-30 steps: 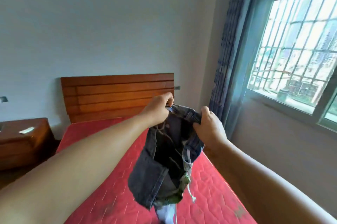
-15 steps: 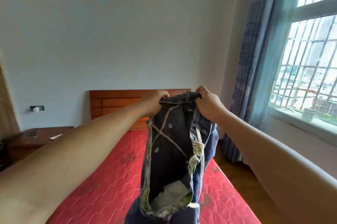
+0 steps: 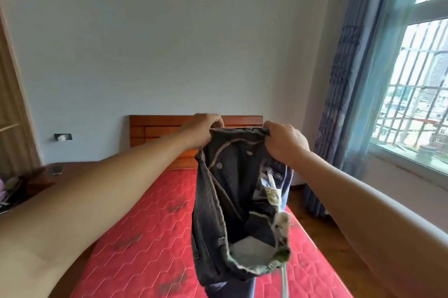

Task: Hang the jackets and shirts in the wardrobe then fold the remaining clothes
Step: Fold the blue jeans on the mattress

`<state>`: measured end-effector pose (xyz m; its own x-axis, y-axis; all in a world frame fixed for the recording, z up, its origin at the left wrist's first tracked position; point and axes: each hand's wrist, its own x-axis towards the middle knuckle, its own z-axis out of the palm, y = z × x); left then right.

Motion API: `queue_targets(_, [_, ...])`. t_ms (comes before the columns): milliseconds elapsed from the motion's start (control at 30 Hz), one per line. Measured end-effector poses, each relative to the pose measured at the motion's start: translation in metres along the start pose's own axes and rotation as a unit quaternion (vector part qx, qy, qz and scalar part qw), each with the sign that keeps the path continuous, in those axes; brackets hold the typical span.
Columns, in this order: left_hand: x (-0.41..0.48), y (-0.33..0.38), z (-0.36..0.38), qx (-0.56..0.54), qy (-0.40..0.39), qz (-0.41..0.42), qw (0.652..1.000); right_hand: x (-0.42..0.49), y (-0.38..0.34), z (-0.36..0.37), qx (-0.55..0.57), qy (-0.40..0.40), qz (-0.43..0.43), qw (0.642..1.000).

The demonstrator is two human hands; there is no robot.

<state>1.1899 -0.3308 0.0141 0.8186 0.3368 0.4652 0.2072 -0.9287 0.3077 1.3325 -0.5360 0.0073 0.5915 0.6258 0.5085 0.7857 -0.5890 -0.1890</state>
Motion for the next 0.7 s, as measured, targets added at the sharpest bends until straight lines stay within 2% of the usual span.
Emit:
queue_targets(100, [-0.027, -0.033, 0.035, 0.021, -0.061, 0.006, 0.998, 0.006, -0.001, 0.0, 0.1, 0.009, 0.035, 0.994])
queue_targets(200, [-0.056, -0.073, 0.062, 0.037, -0.108, -0.058, 0.992, 0.017, 0.013, -0.002, 0.161, 0.022, 0.056, 0.985])
queue_targets(333, [-0.069, -0.106, 0.062, 0.007, -0.068, -0.148, 0.987, 0.022, 0.038, -0.01, 0.092, 0.039, 0.075, 0.992])
queue_targets(400, [-0.061, -0.108, 0.058, -0.017, -0.028, -0.17, 0.985, 0.02, 0.041, -0.009, 0.042, 0.001, 0.067, 0.997])
queue_targets(567, [-0.039, -0.095, 0.052, -0.086, 0.023, -0.245, 0.965, 0.018, 0.041, 0.004, 0.005, -0.154, 0.032, 0.988])
queue_targets(700, [-0.032, -0.087, 0.046, -0.103, 0.006, -0.248, 0.963, 0.006, 0.036, 0.023, -0.034, -0.219, -0.014, 0.975])
